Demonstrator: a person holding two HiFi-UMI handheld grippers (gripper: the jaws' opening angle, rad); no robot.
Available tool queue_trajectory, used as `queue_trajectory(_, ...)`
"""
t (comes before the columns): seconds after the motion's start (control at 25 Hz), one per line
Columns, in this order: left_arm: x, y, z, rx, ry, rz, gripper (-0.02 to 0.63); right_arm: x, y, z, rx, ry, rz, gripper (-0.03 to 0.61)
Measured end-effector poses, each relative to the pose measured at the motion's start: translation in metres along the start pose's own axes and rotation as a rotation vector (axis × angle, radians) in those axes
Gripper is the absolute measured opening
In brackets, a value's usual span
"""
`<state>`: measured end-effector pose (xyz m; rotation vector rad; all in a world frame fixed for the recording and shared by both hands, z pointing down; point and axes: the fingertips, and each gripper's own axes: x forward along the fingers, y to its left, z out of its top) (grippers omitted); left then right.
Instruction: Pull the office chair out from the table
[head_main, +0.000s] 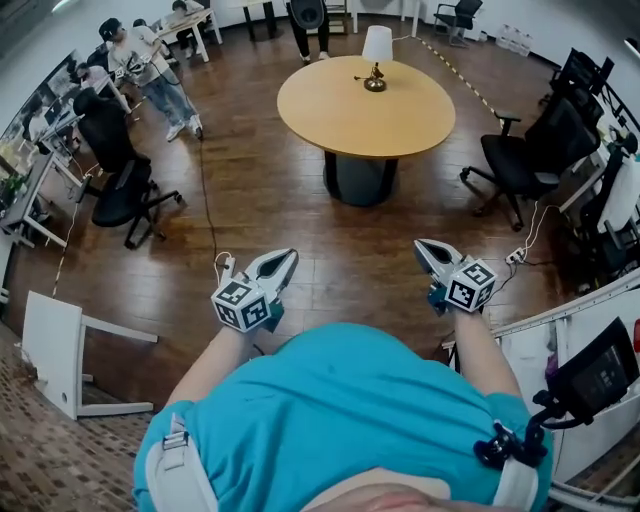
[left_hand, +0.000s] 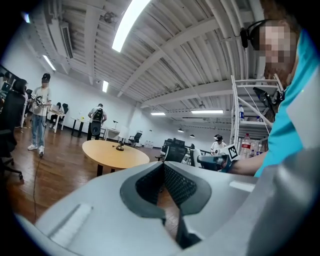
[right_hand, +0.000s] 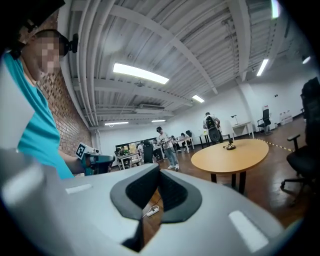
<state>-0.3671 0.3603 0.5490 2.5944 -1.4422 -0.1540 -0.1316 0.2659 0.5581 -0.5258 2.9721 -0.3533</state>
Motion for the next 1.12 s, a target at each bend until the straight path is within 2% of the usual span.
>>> queue_trajectory(0.2,-0.041,0.018,0.013,0.017,-0.035,0.027,0.020,0.019,0.029,-0.013,-0.040,0.040,0.015,0.002)
queue_trajectory(0.36,-0.059,0.033,0.019,-0.009,-0.049,0.052,0.020,0.037,0.038,-0.017,-0.059,0.063,0.026,0.002)
queue_trajectory(1.12,-0.062,0.042,0.021,-0.011,-0.046,0.056,0.020,0.051,0.039,-0.008,-0.074,0.060,0.034,0.002)
